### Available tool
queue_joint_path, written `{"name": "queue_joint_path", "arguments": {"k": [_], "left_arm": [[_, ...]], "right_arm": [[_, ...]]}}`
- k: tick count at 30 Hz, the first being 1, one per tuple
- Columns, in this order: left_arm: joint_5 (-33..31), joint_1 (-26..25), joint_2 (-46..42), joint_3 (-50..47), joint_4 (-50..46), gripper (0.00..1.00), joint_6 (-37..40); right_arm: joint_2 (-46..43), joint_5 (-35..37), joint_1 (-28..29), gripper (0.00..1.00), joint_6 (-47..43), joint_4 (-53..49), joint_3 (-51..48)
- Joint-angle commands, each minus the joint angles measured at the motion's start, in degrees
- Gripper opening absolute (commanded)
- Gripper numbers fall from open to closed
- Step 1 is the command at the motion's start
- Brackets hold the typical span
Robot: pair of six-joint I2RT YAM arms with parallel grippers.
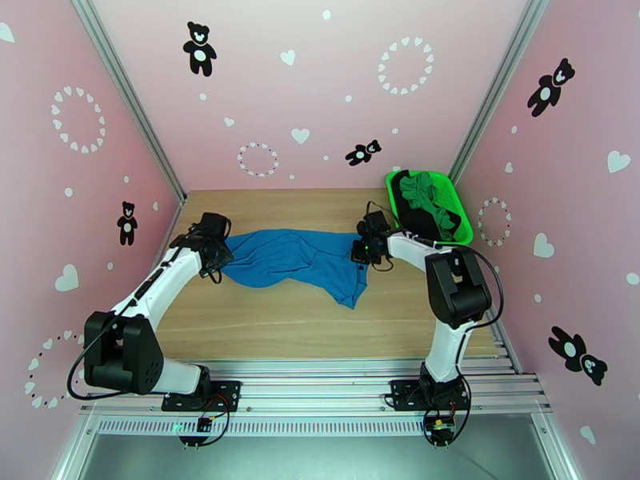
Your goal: Fold and stack the mixed laundry pile
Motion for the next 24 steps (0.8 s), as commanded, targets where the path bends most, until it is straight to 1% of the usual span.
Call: {"name": "queue_joint_path", "arguments": {"k": [1,5,8,11,13,15,17,24], "left_arm": [[0.2,0.3,-2.3,5.9,-2.7,0.00,1.3],[1.0,0.3,-4.6,13.3,-6.8,0.00,2.6],[1.9,0.4,-5.9,19.0,-10.3,0.00,3.7],[2.6,0.3,-8.2,24.7,-13.7,0.00,4.2],[3.7,0.4,-9.9,29.1,-16.2,0.00,4.4],[5.1,0.4,-11.7,33.6,-18.6,0.00,4.4],[6.3,0.4,-13.5,39.2,-22.3,0.00,4.1],[9.5,0.4,-18.5,59.5,-35.7,0.00,4.2]], "right_arm": [[-13.6,0.0,0.0,0.00,-7.1,-5.7,4.9],[-30.3,0.5,2.0,0.00,-17.4,-10.4,8.4],[-41.2,0.4,3.4,0.00,-23.1,-12.7,10.3],[-49.8,-0.6,4.2,0.00,-25.9,-13.7,12.8],[-53.6,-2.4,4.3,0.00,-27.1,-14.7,15.7],[-55.7,-4.4,4.4,0.00,-27.4,-16.2,20.1],[-56.1,-6.6,4.4,0.00,-26.8,-18.8,26.5],[-52.8,-14.2,4.2,0.00,-22.0,-24.9,49.2]]}}
